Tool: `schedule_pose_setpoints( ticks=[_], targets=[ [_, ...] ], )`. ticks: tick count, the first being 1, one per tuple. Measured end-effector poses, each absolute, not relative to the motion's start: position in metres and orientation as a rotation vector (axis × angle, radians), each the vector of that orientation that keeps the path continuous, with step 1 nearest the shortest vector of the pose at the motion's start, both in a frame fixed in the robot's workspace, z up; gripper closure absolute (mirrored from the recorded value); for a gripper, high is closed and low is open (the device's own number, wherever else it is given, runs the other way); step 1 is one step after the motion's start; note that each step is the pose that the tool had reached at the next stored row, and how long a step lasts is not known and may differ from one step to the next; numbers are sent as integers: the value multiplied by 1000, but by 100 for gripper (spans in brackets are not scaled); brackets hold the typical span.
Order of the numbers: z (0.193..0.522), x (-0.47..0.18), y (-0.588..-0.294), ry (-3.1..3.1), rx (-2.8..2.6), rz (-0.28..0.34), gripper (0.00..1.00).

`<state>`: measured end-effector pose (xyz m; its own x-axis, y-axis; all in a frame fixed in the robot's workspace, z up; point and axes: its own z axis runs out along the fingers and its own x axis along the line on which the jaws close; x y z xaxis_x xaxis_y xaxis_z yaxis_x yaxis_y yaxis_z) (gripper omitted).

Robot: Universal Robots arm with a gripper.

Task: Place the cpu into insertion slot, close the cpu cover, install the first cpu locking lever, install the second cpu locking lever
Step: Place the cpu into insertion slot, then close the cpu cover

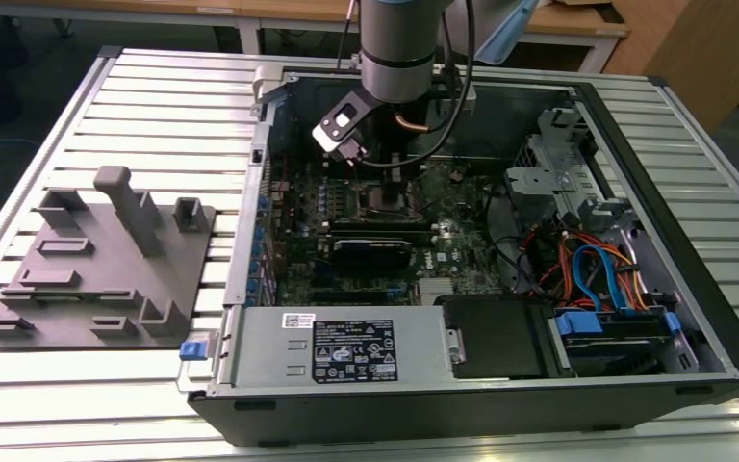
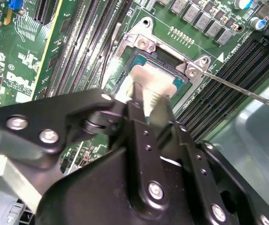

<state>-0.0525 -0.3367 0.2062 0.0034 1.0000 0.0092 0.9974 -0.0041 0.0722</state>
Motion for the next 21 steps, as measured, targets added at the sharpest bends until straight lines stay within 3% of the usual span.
schedule_pose_setpoints(
  ticks=[1,4,7,21],
  targets=[
    [206,-53,-337,2185,2193,89,64],
    [206,-53,-337,2185,2193,89,82],
    [206,-53,-337,2185,2193,88,90],
    [206,-52,-337,2187,2195,85,90]
  ],
)
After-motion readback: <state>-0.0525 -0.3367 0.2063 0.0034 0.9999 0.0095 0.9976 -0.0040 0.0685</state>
